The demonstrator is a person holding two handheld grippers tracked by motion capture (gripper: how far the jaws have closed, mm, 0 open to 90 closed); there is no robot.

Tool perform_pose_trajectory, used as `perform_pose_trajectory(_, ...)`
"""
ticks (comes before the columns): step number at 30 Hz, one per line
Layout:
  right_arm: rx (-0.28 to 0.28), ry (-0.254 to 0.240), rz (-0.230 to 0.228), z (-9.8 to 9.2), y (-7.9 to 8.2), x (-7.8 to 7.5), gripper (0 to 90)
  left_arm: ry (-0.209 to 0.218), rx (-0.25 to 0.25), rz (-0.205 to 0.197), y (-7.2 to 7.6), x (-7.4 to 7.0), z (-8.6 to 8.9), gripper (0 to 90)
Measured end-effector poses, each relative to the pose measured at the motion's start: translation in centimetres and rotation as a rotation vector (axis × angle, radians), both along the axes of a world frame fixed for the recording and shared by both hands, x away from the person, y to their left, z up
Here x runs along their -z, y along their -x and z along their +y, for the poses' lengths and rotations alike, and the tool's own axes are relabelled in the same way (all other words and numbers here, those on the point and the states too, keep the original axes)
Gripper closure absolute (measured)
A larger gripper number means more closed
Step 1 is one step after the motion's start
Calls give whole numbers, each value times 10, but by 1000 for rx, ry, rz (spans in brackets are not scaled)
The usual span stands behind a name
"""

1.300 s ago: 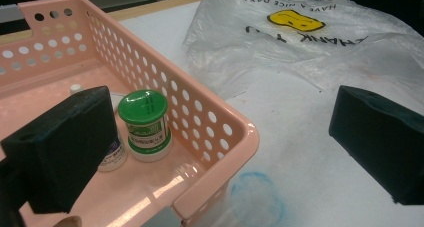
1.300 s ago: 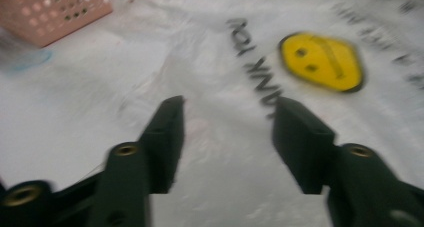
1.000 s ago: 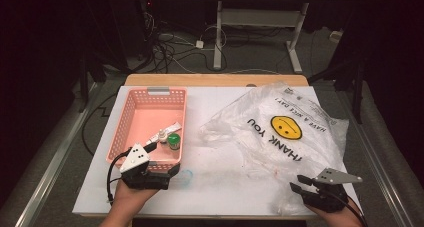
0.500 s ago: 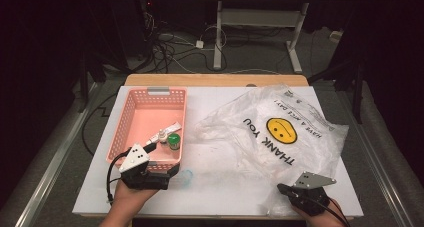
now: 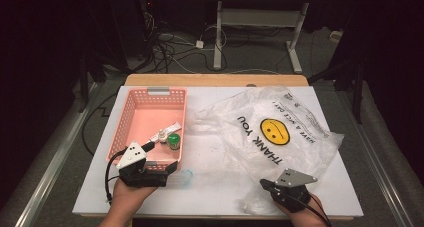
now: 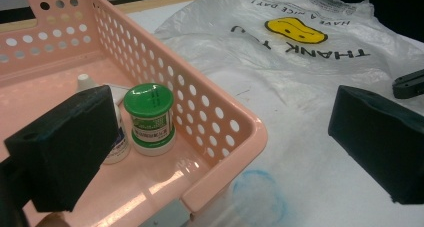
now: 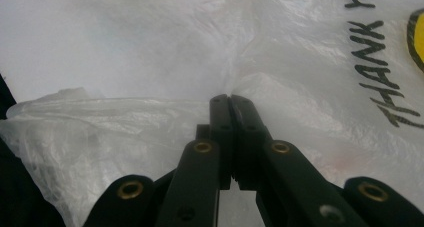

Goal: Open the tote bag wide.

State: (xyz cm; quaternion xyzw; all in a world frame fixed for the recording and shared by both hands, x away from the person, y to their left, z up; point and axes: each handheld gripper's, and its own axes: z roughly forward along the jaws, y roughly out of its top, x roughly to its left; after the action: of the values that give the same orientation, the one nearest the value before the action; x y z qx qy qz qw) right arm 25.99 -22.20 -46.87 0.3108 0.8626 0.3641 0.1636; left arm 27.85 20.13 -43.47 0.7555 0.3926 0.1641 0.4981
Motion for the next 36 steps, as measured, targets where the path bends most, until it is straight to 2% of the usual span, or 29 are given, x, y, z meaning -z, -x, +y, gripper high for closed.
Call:
perform_pose_trajectory(4,-20,-7,-10,14,-1,-3,899,-19,8,5,0,1,-1,0)
perform_pose_trajectory(7,-34,-20,-14,16,1,-4,898,-19,27,28,0,2,-3,0)
perform_pose_trajectory(10,-42,-49,-6,18,5,-5,884,-14,20,36,0,3,-4,0)
perform_pose_trajectory(12,-52,-69,-3,17,7,-8,793,-11,20,37,1,2,-4,0)
perform_pose_trajectory(13,-52,-69,-3,17,7,-8,793,-12,18,37,2,2,-5,0)
perform_pose_trajectory(16,-58,-109,-17,11,10,-14,695,-9,17,39,4,1,-6,0)
perform_pose_trajectory(17,-59,-156,-31,6,13,-20,617,-6,18,38,5,1,-6,0)
perform_pose_trajectory(19,-52,-208,-51,0,15,-24,524,-6,16,36,5,1,-6,0)
perform_pose_trajectory(20,-52,-208,-51,0,15,-24,524,-10,16,37,4,1,-6,0)
perform_pose_trajectory(23,-34,-222,-100,-8,17,-25,364,-10,12,38,4,2,-6,0)
perform_pose_trajectory(24,-22,-222,-109,-10,16,-25,308,-9,13,35,5,2,-6,0)
perform_pose_trajectory(25,1,-229,-127,-15,14,-25,190,-13,15,31,6,2,-7,0)
perform_pose_trajectory(26,1,-229,-127,-15,14,-25,190,-16,18,28,7,2,-7,0)
perform_pose_trajectory(27,15,-234,-132,-18,12,-24,134,-18,17,26,7,2,-8,0)
perform_pose_trajectory(29,35,-248,-108,-22,8,-23,19,-29,16,25,7,2,-9,0)
perform_pose_trajectory(32,43,-235,-117,-22,7,-22,0,-24,33,26,7,3,-9,0)
perform_pose_trajectory(35,47,-234,-134,-21,5,-24,0,-29,27,22,8,3,-8,0)
perform_pose_trajectory(36,42,-238,-140,-20,5,-24,0,-22,28,34,8,2,-7,0)
